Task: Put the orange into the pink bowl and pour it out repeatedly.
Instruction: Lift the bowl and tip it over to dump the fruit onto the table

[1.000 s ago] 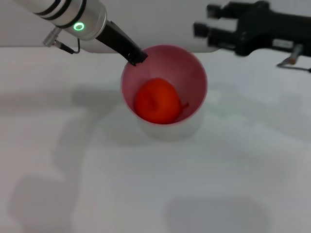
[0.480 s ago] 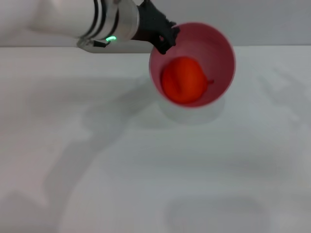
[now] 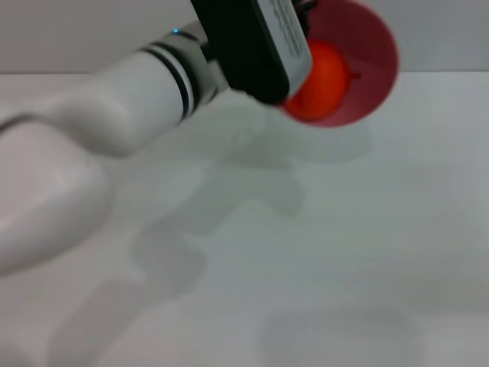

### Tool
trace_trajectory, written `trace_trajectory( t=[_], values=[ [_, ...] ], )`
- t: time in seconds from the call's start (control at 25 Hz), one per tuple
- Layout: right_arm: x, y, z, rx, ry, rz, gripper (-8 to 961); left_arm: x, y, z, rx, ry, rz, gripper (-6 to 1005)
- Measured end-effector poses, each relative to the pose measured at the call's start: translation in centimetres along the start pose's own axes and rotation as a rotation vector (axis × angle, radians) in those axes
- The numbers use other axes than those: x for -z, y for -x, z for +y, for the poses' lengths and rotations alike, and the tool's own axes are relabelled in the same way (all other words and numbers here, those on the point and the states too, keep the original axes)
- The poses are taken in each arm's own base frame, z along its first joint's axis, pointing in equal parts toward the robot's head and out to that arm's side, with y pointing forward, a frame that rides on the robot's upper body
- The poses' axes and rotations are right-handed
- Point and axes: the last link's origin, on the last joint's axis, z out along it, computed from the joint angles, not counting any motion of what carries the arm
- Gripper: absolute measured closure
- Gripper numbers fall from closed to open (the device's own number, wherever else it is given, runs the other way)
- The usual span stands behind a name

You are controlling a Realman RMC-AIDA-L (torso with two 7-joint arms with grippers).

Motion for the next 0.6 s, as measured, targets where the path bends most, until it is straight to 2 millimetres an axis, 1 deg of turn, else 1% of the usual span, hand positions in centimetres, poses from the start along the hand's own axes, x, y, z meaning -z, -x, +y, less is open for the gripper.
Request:
trace_trajectory(
  t=[0.2, 0.44, 0.6],
  values=[
    [-0.1, 0.2, 0.1, -0.003, 0.003, -0.015, 425, 1.2, -1.1, 1.5, -0.129, -0.17, 0.189, 954],
    [-0.7, 0.0, 0.4, -0.016, 0.02, -0.024, 424, 1.6, -1.4, 2.5, -0.169, -0.217, 0.252, 954],
    [-1.0, -0.1, 0.5, -0.021, 0.025, -0.024, 424, 1.6, -1.4, 2.4, -0.165, -0.225, 0.258, 954]
  ],
)
